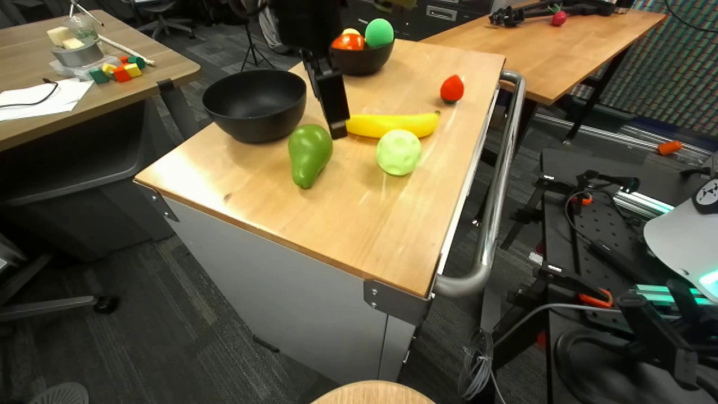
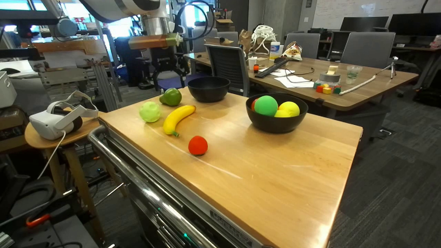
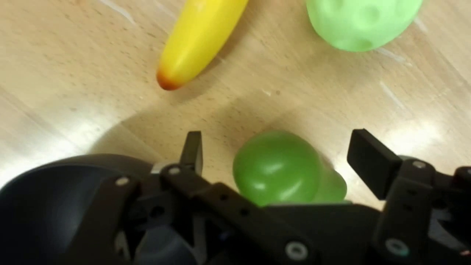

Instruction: Take the fruits out of the left and right bowl respectively and put them on the table

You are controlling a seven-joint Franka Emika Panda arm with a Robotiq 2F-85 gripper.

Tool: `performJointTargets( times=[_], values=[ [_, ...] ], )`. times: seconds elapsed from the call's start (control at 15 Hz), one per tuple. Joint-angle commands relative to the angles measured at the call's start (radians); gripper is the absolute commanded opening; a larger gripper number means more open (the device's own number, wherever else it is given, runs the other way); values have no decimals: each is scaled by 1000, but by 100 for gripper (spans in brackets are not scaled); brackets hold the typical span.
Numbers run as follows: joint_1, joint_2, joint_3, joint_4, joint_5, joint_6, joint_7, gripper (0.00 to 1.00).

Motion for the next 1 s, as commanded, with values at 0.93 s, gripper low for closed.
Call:
performJointTargets(
  times=[0.93],
  values=[
    [-127, -146, -89, 132, -60, -195, 30, 100]
  ],
)
